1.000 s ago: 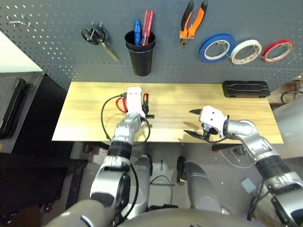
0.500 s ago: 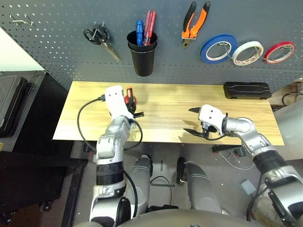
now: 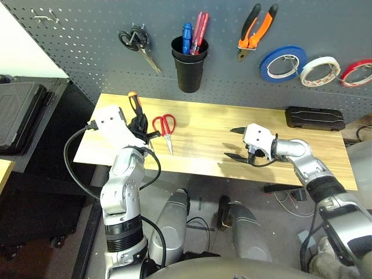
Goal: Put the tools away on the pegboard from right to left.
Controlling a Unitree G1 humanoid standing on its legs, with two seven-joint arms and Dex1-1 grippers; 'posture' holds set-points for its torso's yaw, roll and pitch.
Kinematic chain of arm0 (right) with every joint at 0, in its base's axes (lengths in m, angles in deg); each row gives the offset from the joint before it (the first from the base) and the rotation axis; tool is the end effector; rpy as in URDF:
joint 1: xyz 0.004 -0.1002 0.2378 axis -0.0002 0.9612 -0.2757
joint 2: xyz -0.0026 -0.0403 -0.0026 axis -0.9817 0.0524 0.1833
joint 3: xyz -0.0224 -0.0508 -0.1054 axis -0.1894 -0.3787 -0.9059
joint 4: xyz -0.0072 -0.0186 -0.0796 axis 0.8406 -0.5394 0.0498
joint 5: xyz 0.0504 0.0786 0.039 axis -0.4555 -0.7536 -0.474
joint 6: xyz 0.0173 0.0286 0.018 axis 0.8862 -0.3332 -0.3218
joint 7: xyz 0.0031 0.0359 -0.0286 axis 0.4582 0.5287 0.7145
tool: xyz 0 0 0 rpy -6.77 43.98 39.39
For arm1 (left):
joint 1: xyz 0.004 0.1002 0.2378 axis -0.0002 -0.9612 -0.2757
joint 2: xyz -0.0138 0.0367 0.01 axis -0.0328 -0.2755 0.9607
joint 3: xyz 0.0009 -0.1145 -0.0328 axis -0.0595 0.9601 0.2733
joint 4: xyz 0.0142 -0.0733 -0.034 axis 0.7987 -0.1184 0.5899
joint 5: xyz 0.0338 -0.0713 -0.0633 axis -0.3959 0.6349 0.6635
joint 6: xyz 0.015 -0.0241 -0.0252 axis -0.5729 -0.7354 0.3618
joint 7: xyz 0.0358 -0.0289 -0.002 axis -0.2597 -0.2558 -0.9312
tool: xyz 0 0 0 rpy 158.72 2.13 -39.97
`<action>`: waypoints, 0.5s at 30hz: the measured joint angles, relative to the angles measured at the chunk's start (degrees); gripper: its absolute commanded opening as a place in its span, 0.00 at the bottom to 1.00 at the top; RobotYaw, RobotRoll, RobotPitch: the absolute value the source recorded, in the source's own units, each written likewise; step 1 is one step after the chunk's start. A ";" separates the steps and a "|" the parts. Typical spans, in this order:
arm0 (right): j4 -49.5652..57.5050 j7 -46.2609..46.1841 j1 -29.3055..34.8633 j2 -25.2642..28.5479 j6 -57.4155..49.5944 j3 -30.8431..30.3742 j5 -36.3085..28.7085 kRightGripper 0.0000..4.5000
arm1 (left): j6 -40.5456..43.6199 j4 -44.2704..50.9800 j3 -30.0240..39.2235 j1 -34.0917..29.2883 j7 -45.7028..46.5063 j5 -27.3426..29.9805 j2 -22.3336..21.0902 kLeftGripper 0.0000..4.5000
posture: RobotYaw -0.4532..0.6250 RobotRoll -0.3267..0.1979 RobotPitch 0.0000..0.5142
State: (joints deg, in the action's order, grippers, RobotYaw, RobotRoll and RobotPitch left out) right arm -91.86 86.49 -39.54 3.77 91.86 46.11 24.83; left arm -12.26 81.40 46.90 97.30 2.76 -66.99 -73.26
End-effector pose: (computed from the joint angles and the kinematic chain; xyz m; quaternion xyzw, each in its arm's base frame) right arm 0.2970 -0.2238 0.0587 -0.2657 0.0465 0.4832 0.8329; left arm 0.2145 0.1627 0.1150 -0.1495 -0.0469 0.0447 0.9866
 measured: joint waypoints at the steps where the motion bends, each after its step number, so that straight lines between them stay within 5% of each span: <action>1: -0.05 0.50 0.01 -0.01 0.00 0.92 -1.11 1.00 | -0.74 1.10 -0.15 0.13 0.00 0.17 -0.04 0.11 | 0.81 0.62 0.45; 15: 2.85 11.38 -1.52 1.35 -5.15 15.51 -20.25 1.00 | 2.01 6.20 -0.62 15.48 0.97 2.93 -3.67 0.11 | 0.78 0.62 0.44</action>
State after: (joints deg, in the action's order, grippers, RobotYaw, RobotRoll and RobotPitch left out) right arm -89.02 97.86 -41.06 5.12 86.72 61.63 4.58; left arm -10.25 87.61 46.28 112.78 3.74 -64.05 -76.93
